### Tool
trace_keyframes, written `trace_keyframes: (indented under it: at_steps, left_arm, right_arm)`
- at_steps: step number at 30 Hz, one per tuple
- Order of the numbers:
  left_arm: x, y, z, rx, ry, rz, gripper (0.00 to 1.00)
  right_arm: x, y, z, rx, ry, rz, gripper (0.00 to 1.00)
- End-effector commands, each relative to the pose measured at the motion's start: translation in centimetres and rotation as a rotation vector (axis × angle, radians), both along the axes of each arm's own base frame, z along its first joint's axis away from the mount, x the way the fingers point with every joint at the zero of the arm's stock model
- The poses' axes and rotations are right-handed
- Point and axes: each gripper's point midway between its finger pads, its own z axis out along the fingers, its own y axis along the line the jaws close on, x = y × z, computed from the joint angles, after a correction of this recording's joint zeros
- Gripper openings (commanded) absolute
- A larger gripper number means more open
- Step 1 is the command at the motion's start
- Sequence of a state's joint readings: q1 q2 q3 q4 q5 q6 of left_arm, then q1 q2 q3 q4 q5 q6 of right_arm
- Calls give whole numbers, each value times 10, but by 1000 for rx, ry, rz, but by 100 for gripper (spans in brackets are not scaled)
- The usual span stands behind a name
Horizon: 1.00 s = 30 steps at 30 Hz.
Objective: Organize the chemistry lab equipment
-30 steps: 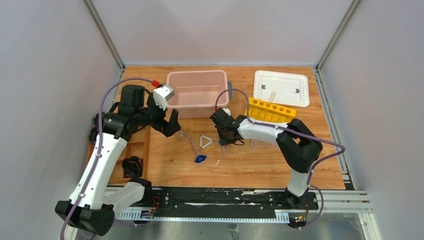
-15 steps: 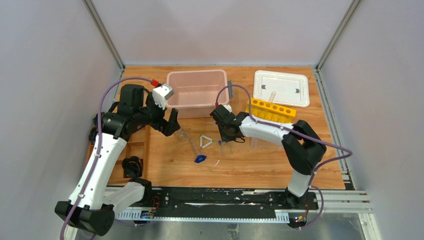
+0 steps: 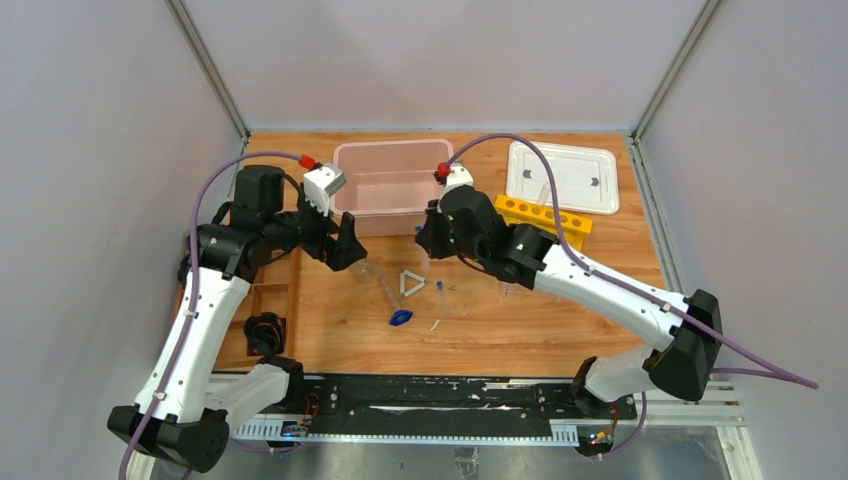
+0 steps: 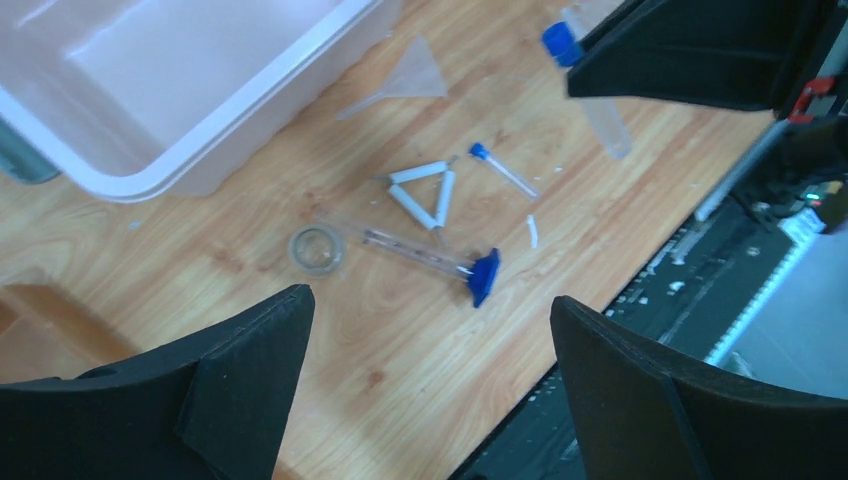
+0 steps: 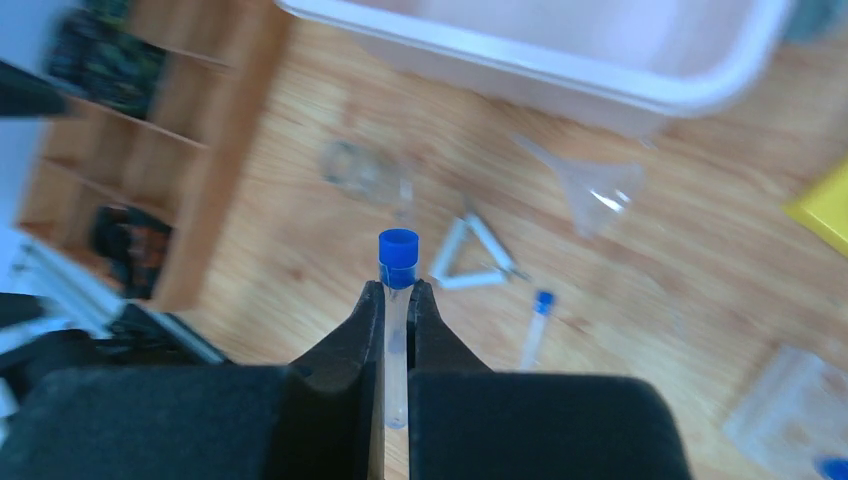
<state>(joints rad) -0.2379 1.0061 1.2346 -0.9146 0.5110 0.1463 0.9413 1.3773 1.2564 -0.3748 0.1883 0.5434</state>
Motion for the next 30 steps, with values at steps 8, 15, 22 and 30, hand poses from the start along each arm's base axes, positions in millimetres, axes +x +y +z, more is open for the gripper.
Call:
trace_keyframes:
  at_steps: [8,15,22,30]
  left_arm:
    - [-33,-41,34,-249,87,-188,84]
    - [-36,-46,30,-275,126,-213,75]
    - [-34,-48,29,-285,146,-222,59]
    - [-29,-46,29,-265,128,-204,18]
  right_arm:
    - [-17,92,131,453,-261,73,0]
    - [-25,106,145,539,-269,80,0]
    - [-27,110,143,567,-264,79,0]
    - [-28,107,133,547,-260,70,0]
